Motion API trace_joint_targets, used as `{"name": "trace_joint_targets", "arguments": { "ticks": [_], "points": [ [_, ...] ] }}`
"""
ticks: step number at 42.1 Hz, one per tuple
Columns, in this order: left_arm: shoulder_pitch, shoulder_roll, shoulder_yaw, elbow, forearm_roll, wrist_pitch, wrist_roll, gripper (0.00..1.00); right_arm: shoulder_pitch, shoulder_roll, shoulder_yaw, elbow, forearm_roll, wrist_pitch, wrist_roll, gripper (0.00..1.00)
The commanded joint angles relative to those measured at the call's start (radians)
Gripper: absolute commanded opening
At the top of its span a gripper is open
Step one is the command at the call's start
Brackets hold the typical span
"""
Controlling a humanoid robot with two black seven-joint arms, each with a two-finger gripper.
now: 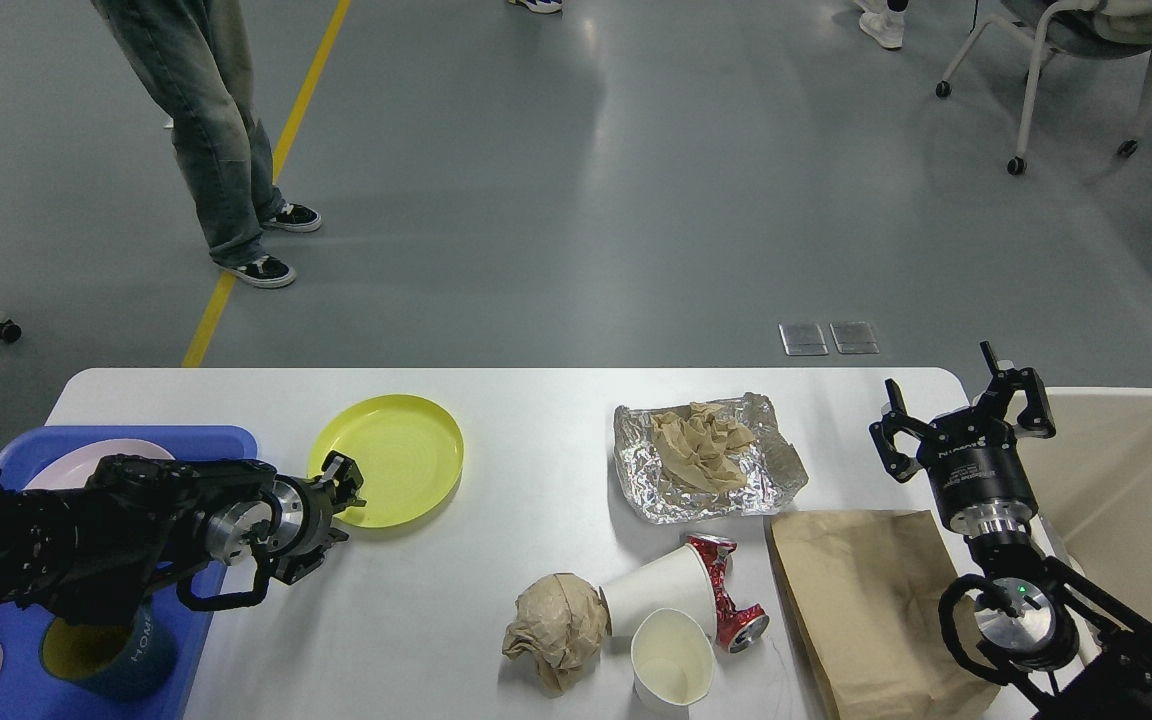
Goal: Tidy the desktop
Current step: 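Grasp the rim of the yellow plate with the left gripper, then lift the yellow plate and carry it over the blue tray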
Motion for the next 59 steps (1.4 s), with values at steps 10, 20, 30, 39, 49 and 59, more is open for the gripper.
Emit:
{"name": "trace_joint_targets", "arguments": {
  "ticks": [10,20,30,39,49,59],
  "points": [
    [0.011,0.009,-0.029,0.000,-0.008,-0.001,0.003,0.17,-0.001,0.000,0.000,0.000,0.000,0.000,-0.002,1.00],
    [0.011,0.013,-0.056,0.000,-0.010,-0.033,0.005,0.00,0.000,0.000,0.000,0.000,0.000,0.000,-0.002,1.00],
    [0.011,0.015,-0.058,0.000,-0.010,-0.047,0.005,0.00,-0.001,0.000,0.000,0.000,0.000,0.000,0.000,1.00],
    [0.003,0.016,-0.056,-0.005,-0.007,-0.078,0.011,0.00,0.000,0.000,0.000,0.000,0.000,0.000,0.000,1.00],
    [-0.180,0.097,0.102,-0.155,-0.002,-0.176,0.065,0.00,-0.001,0.000,0.000,0.000,0.000,0.000,0.000,1.00],
    [-0.528,0.134,0.397,-0.373,-0.001,-0.234,0.077,0.00,0.000,0.000,0.000,0.000,0.000,0.000,0.000,1.00]
  ]
}}
